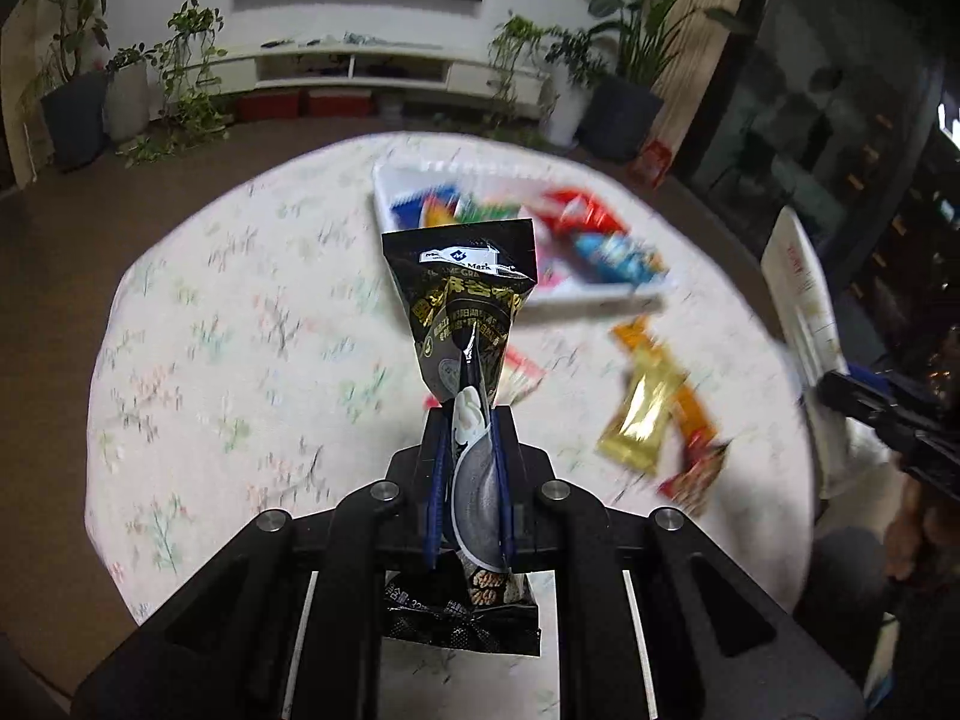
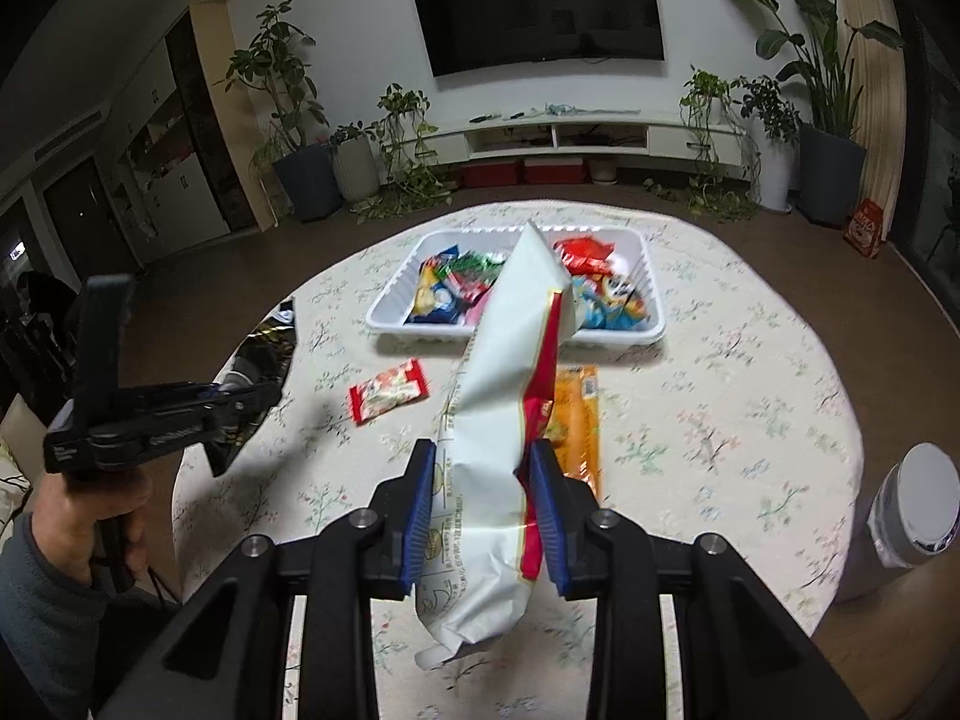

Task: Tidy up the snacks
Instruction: 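Lift both packets over the white tray and open both tools to release them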

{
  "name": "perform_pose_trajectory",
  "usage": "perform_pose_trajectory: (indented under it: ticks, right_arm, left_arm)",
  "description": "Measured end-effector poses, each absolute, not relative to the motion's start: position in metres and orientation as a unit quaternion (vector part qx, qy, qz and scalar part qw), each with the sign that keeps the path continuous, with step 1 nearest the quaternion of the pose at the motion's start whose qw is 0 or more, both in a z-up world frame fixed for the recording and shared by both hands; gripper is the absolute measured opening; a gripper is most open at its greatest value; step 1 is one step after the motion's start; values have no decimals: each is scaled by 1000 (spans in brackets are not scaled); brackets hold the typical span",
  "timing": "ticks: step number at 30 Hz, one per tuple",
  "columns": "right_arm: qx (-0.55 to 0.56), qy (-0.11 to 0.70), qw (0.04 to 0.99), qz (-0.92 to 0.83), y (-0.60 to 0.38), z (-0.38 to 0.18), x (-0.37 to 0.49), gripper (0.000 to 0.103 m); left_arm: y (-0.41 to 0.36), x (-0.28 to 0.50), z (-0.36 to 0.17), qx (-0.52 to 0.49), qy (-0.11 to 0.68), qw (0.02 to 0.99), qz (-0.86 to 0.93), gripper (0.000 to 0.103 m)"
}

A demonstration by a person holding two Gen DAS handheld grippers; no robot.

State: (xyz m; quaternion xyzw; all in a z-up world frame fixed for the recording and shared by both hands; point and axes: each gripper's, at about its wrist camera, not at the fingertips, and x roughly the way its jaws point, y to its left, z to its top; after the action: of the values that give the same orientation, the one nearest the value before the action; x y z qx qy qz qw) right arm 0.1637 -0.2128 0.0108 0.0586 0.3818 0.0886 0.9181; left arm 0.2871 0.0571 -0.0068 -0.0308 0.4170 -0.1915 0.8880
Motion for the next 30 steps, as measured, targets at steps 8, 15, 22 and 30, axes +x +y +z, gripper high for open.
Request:
perform_pose_trajectory:
  ticks: [8,15,22,30]
  right_arm:
    - [20,338,938,82,-240,71,201,34]
    - [-25,319,943,94,-232,115,282,34]
    - [-19,374,918,129,-211,78,374,34]
    - [-19,442,889,121,-197,-1,426,34]
  left_arm:
    - [43,343,61,-26,388,897,-210,12]
    - [13,430,80,-21,402,892,-205,12]
    - [-12,488,38,-11,441,876,-196,12]
    - [-15,510,-13,-24,470,864,-178,13]
